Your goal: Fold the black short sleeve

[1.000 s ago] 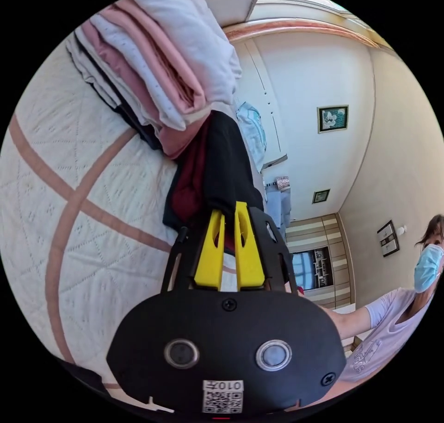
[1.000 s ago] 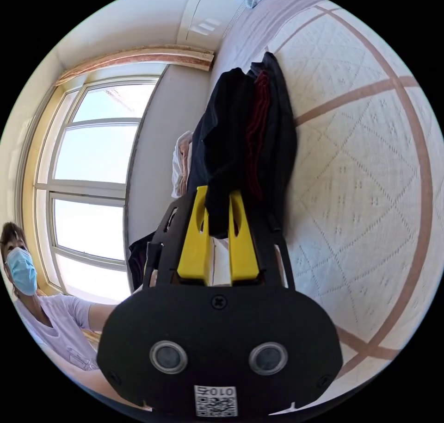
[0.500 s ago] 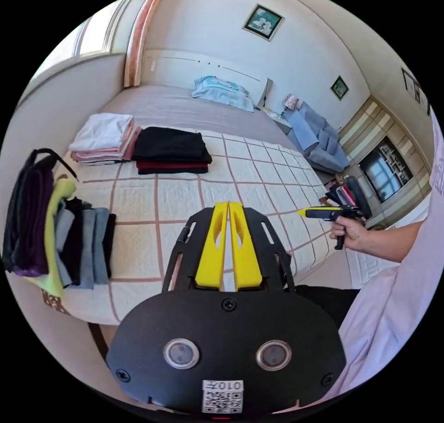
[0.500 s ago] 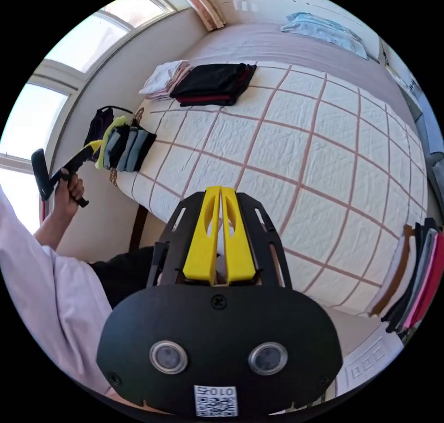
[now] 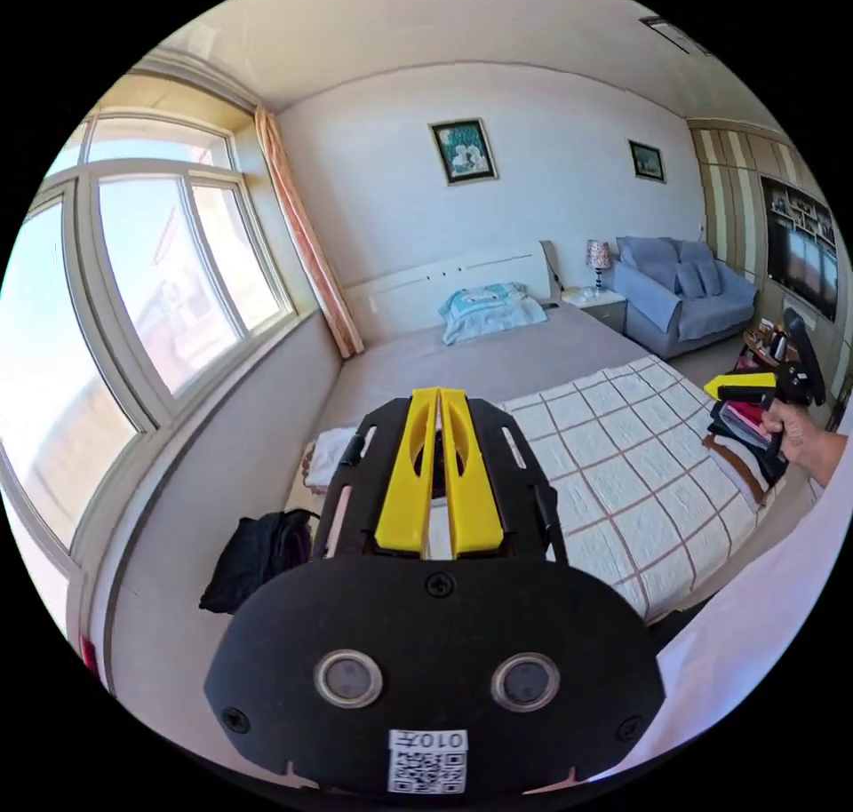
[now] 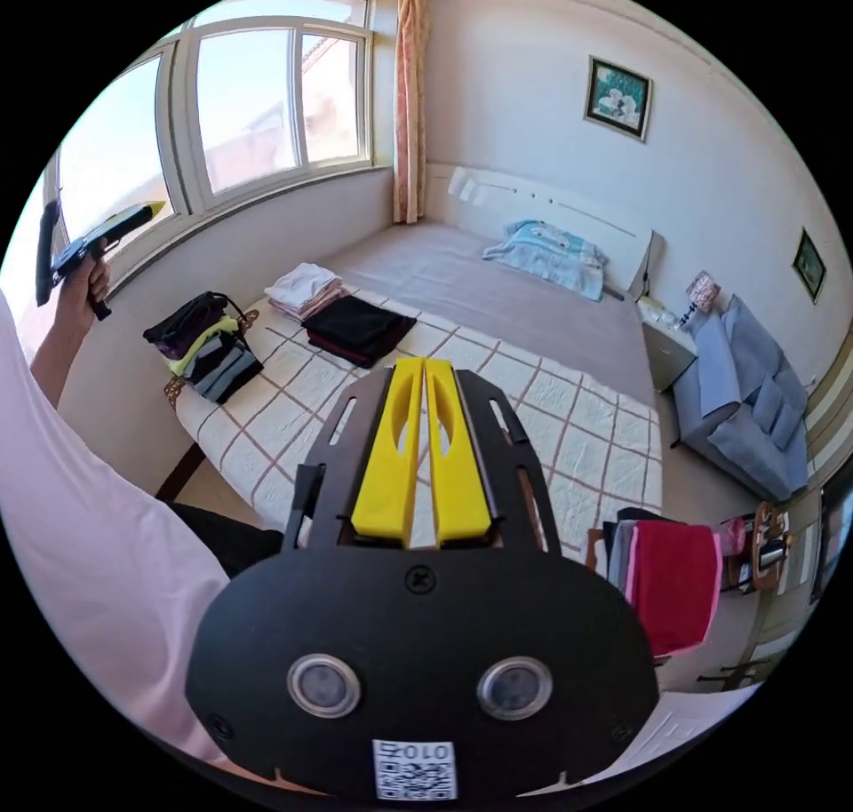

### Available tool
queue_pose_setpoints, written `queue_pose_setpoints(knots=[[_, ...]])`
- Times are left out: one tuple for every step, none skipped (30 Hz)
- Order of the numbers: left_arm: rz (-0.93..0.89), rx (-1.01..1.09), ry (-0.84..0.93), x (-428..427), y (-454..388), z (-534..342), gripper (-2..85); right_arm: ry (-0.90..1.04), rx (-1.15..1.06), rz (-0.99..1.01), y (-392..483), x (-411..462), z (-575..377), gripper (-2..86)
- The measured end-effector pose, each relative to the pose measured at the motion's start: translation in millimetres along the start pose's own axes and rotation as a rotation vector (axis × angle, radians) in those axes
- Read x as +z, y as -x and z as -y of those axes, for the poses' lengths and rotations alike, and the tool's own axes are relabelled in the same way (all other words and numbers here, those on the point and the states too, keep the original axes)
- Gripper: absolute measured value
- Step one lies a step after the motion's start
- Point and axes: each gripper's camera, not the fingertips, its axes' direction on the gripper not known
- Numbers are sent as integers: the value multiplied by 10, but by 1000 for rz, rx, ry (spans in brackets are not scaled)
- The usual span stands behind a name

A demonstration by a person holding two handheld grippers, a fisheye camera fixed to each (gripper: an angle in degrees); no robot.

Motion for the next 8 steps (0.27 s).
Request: queue_pose_setpoints(knots=[[30,-1,-34,-268,-199,95,-2,-44,5,-41,-161,-229,-246,32],[37,-7,-51,-395,-294,137,-2,-98,16,-86,-334,-459,-510,36],[33,-28,-85,-636,-478,206,-2,-126,20,-109,-421,-569,-647,40],[6,-37,-126,-864,-660,259,-1,-171,28,-152,-603,-769,-927,48],[-13,-35,-148,-973,-753,282,-1,-210,42,-185,-798,-939,-1213,64],[-47,-19,-192,-1182,-940,321,-1,-228,49,-198,-900,-1013,-1358,72],[-73,-1,-238,-1386,-1122,356,0,-254,74,-214,-1117,-1136,-1643,90],[-85,8,-254,-1485,-1207,377,1,-260,103,-223,-1347,-1221,-1920,103]])
